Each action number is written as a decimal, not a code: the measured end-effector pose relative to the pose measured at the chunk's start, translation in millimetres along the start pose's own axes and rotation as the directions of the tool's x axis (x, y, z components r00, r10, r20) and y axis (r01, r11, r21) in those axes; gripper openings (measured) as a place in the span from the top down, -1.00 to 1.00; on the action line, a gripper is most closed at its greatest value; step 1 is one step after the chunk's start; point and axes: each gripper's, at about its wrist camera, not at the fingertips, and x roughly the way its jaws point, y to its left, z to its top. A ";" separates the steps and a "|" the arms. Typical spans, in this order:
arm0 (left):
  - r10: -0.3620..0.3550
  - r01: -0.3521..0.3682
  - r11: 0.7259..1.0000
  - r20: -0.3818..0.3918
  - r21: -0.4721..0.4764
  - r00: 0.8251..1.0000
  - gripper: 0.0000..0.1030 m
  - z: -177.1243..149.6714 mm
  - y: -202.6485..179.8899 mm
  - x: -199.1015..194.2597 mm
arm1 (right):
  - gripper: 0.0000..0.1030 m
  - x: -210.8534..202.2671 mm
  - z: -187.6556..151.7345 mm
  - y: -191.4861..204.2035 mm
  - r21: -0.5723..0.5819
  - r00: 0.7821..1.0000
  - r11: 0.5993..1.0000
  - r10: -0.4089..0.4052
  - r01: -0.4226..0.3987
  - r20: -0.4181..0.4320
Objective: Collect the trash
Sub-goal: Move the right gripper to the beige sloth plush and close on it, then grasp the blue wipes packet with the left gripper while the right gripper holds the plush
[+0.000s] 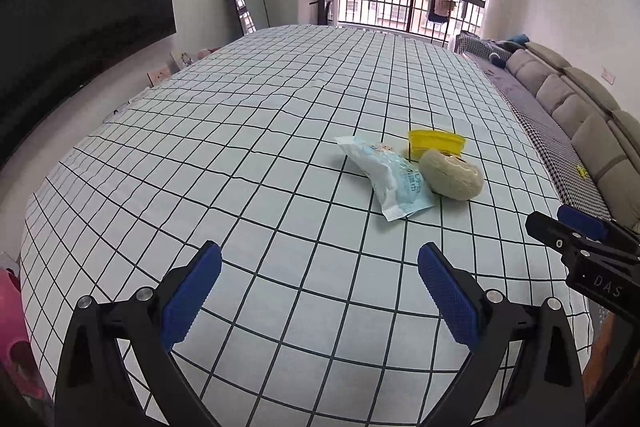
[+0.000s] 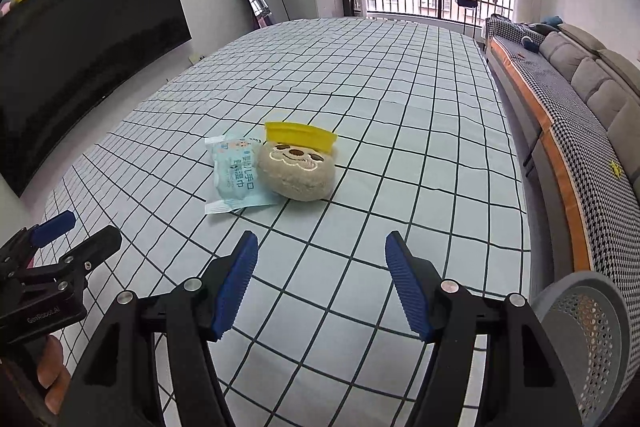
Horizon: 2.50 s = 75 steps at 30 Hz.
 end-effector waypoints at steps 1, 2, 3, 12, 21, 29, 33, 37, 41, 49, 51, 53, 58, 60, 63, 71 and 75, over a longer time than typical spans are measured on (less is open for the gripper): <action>0.001 -0.001 1.000 0.000 -0.001 1.000 -0.88 0.6 0.6 2.9 | -0.23 3.1 2.3 0.3 -0.002 1.000 1.000 -0.003 0.003 -0.003; 0.001 -0.001 1.000 -0.001 -0.001 1.000 -0.88 1.4 0.4 6.1 | -0.23 7.4 5.4 0.5 -0.004 1.000 1.000 -0.006 0.006 -0.007; 0.001 -0.001 1.000 -0.001 -0.002 1.000 -0.88 1.7 0.4 9.0 | -0.23 12.2 8.7 0.7 -0.004 1.000 1.000 -0.006 0.006 -0.013; -0.007 0.006 1.000 -0.032 -0.024 0.999 -0.88 0.3 4.6 35.5 | -0.33 48.3 32.7 8.4 -0.018 0.999 1.000 0.006 -0.007 -0.042; -0.007 0.006 1.000 -0.043 -0.023 0.999 -0.88 -4.4 4.7 42.0 | -0.50 87.2 50.0 15.0 0.019 0.996 0.999 0.045 -0.043 -0.076; -0.012 0.011 1.000 -0.047 -0.026 0.999 -0.88 -5.4 6.4 40.8 | -0.51 118.7 55.0 13.6 0.067 0.988 0.996 0.068 -0.059 -0.140; -0.014 0.012 1.000 -0.047 -0.026 0.999 -0.88 -4.9 6.2 40.7 | -0.28 114.6 50.0 12.9 0.053 0.989 0.997 0.063 -0.056 -0.133; -0.014 0.013 0.999 -0.050 -0.031 0.999 -0.88 -5.1 7.3 42.3 | -0.25 99.6 37.0 8.6 0.055 0.990 0.997 0.066 -0.059 -0.127; -0.009 0.008 0.999 -0.049 -0.031 0.999 -0.88 -5.7 7.9 42.1 | -0.24 77.8 19.0 2.5 0.063 0.988 0.995 0.082 -0.074 -0.131; -0.034 0.032 0.999 -0.072 -0.034 0.997 -0.88 -6.5 2.1 41.2 | -0.24 27.0 -17.3 -10.6 0.069 0.995 0.997 0.050 -0.044 -0.086; -0.041 0.039 0.999 -0.082 -0.029 0.996 -0.88 -6.0 -1.9 39.9 | -0.24 17.5 -24.9 -13.9 0.073 0.996 0.997 0.042 -0.037 -0.072; -0.044 0.043 0.999 -0.089 -0.021 0.995 -0.88 -5.0 -6.5 38.2 | -0.24 10.3 -31.2 -18.8 0.080 0.997 0.996 0.041 -0.036 -0.063; -0.058 0.055 0.998 -0.105 -0.026 0.993 -0.88 5.2 -16.9 37.9 | -0.24 -7.1 -43.1 -29.1 0.100 0.998 0.994 0.046 -0.042 -0.037; -0.065 0.062 0.998 -0.108 -0.028 0.992 -0.88 12.4 -21.8 39.9 | -0.24 -14.0 -46.5 -29.2 0.107 0.999 0.993 0.046 -0.043 -0.024; -0.058 0.055 0.998 -0.109 -0.023 0.992 -0.88 23.2 -32.0 49.2 | -0.24 -20.8 -49.4 -35.2 0.122 0.999 0.991 0.046 -0.045 -0.006; -0.023 0.018 0.999 -0.121 -0.043 0.992 -0.88 45.8 -51.6 82.5 | -0.24 -33.3 -59.4 -48.9 0.147 0.999 0.988 0.046 -0.049 0.019; 0.018 -0.023 0.999 -0.104 -0.045 0.994 -0.88 55.1 -57.6 96.7 | -0.24 -32.7 -59.8 -55.0 0.159 0.998 0.985 0.057 -0.060 0.019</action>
